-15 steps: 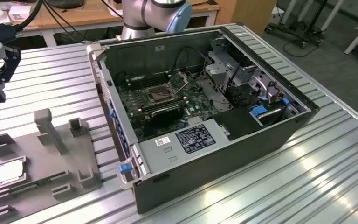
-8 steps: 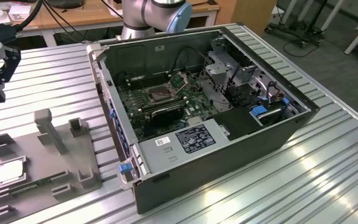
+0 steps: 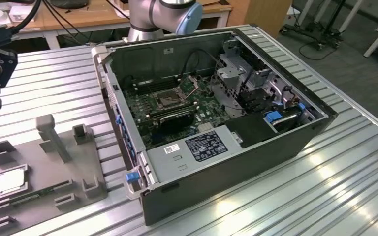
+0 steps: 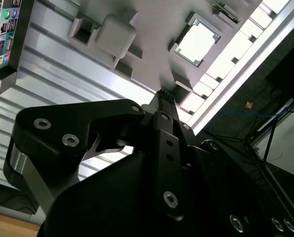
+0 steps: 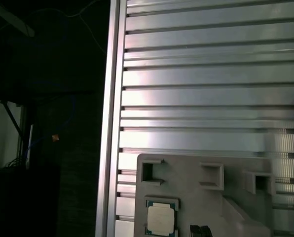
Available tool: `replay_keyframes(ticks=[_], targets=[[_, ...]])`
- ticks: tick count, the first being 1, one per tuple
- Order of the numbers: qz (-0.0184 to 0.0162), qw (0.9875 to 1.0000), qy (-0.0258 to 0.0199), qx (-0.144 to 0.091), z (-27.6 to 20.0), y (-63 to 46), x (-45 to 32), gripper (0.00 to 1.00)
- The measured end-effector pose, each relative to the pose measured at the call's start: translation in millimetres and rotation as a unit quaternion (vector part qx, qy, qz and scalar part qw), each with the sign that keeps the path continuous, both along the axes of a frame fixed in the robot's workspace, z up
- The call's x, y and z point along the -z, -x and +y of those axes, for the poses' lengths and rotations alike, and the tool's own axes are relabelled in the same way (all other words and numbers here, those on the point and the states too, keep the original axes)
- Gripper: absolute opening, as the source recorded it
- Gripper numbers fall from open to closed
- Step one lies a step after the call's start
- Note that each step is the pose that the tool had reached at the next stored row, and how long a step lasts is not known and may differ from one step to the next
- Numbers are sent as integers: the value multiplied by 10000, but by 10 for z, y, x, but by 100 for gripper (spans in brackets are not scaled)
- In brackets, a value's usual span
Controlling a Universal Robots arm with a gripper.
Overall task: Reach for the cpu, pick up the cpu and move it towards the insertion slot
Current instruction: 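Reach for the cpu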
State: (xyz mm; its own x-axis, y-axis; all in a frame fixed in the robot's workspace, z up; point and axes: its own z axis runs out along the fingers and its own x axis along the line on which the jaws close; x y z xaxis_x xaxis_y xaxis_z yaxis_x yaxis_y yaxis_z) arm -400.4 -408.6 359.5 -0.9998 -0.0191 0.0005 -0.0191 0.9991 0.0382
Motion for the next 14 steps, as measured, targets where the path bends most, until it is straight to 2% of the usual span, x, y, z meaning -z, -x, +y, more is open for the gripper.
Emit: replay_keyframes(ticks=[14], targets=[[0, 10000, 0, 0, 0, 33, 6, 11]])
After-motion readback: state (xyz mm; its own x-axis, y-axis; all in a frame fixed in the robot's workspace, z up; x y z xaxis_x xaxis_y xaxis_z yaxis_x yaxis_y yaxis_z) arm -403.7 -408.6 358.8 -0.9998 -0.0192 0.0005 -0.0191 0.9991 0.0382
